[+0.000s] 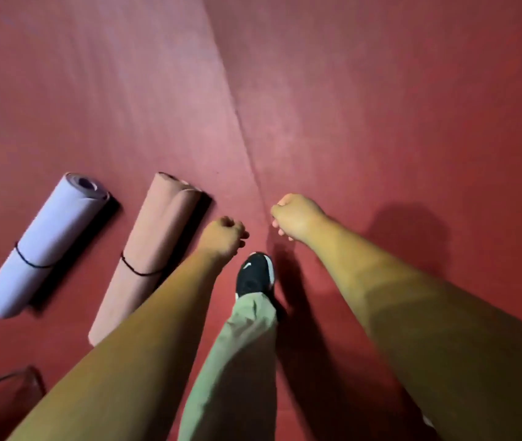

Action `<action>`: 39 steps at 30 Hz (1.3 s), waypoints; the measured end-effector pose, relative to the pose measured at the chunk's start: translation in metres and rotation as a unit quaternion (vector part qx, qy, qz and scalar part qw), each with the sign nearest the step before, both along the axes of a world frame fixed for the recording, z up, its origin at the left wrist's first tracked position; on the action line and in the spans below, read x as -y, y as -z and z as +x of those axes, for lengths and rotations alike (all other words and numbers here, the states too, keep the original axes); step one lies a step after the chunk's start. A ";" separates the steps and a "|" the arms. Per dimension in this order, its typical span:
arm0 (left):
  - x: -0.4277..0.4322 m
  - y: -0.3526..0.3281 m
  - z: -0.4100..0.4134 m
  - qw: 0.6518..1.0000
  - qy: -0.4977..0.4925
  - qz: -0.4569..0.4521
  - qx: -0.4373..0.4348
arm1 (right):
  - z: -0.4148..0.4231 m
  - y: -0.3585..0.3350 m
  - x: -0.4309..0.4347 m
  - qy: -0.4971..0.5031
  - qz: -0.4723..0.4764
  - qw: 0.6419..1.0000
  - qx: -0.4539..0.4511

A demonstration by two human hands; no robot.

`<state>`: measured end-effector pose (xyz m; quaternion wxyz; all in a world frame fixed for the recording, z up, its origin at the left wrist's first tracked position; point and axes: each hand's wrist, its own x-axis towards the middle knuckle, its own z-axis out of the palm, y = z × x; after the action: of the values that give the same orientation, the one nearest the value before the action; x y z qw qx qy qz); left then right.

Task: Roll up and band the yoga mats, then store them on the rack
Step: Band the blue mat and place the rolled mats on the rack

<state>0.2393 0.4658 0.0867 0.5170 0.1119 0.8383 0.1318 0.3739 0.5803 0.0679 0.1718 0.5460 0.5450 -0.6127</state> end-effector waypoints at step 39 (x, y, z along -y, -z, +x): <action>0.106 0.140 -0.214 0.936 0.264 -0.062 -0.226 | -0.201 0.157 0.111 0.200 -0.140 0.970 -0.008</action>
<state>0.0250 0.3598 -0.0533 0.3364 0.3234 0.8799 -0.0902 0.1725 0.4692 -0.0888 0.1159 0.6095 0.3344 -0.7094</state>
